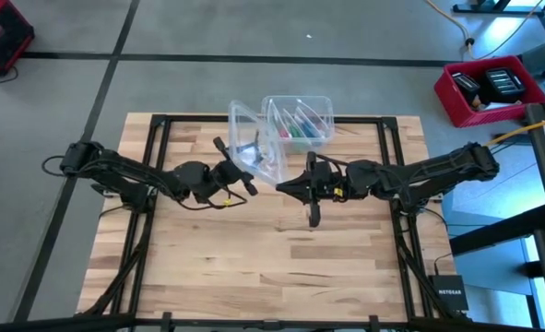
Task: Roll bandage
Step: Close the transparent bin
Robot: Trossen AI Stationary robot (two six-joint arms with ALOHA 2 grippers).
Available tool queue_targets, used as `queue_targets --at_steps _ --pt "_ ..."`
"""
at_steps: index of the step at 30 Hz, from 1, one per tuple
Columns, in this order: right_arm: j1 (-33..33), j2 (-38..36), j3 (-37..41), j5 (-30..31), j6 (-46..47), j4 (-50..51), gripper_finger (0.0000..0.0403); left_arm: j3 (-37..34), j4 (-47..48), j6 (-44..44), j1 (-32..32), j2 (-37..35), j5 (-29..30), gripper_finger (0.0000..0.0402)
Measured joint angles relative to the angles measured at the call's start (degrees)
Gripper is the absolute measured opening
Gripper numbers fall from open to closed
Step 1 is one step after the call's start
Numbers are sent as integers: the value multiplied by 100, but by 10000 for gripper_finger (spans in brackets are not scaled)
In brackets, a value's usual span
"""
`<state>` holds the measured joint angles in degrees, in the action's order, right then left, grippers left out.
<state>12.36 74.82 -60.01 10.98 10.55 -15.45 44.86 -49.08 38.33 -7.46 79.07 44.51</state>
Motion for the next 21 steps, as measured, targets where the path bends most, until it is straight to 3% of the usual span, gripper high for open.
queue_targets --at_steps 10,18,21 --pt "0 3 0 -2 13 -110 1 0 -116 126 -92 0 202 158" --pt "0 -8 0 25 39 47 1 0 149 707 -140 0 244 30" --pt "0 -8 0 4 -27 105 5 -3 292 987 -174 0 323 24"
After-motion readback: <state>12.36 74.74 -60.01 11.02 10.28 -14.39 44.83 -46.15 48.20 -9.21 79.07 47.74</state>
